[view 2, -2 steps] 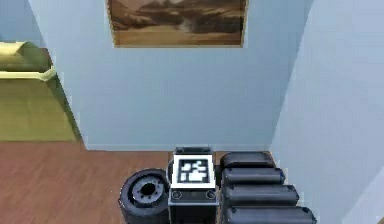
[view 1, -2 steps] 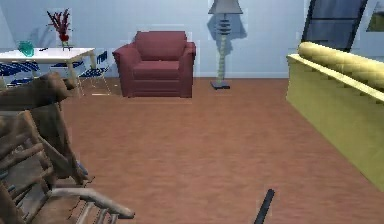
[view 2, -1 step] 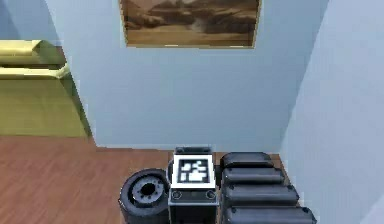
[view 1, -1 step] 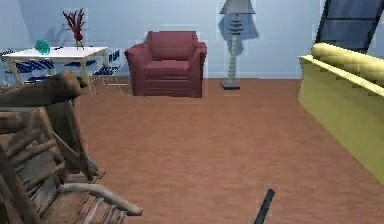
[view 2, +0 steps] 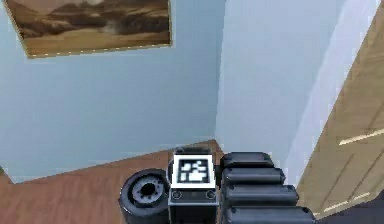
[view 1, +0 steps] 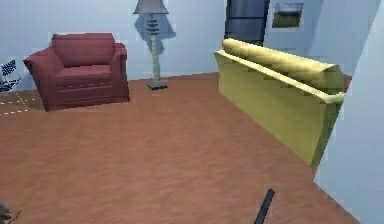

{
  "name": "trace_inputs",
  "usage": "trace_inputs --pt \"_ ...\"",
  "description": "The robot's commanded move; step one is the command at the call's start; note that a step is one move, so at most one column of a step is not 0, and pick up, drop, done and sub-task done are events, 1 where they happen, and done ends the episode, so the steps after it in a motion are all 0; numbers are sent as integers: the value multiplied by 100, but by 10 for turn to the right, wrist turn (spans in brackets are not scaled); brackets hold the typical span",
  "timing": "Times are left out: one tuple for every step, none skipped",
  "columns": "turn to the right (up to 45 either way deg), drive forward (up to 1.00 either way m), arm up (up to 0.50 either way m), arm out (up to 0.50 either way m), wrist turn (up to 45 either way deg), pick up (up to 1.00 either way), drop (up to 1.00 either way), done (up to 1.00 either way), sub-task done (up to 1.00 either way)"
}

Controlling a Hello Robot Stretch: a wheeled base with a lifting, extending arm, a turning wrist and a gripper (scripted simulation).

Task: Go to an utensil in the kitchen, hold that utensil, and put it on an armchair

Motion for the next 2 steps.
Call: trace_inputs --pt "0 50 0 0 0 0 0 0 0" --pt "-150 0 0 0 0 0 0 0 0"
